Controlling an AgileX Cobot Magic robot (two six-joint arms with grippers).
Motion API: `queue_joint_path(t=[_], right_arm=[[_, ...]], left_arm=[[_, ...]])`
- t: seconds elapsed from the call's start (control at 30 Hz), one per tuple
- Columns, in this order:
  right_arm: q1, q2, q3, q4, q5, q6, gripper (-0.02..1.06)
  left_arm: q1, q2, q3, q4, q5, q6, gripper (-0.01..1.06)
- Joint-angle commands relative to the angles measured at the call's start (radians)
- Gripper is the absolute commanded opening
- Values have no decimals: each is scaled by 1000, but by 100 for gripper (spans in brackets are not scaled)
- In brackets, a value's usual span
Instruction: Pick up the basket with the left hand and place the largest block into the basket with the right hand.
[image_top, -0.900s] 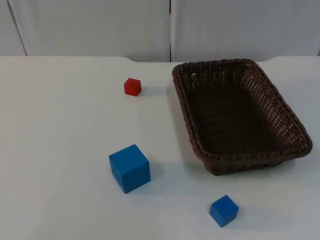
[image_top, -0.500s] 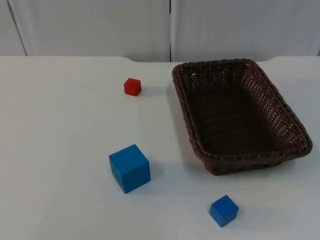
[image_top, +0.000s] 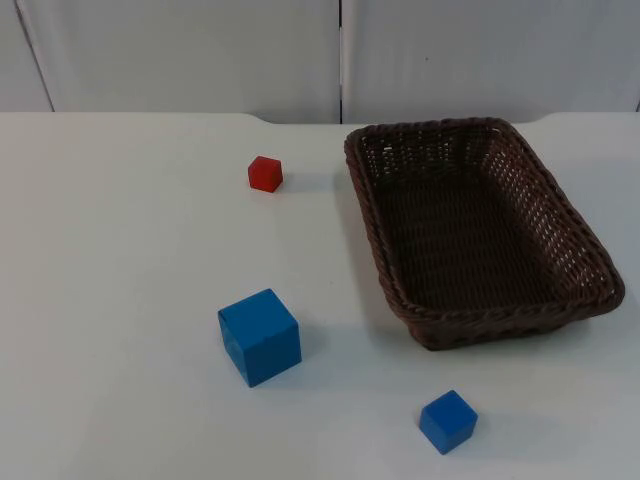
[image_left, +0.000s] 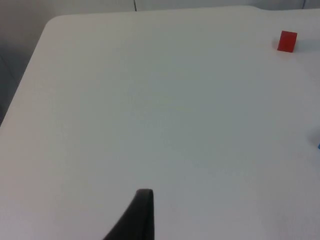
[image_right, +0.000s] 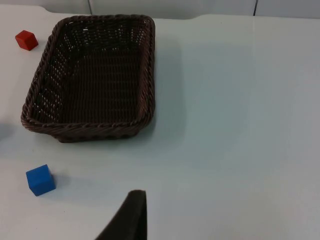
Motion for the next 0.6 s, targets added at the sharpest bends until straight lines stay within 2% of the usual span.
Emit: queue_joint_path(t=[0.0,0.57], right_arm=[[-7,-3,3,6,-6,-3,105],[-7,-3,3,6,-6,-3,105]], left_arm=[[1,-2,5,8,-11,-13,105],[1,-2,5,10,-11,-17,105]])
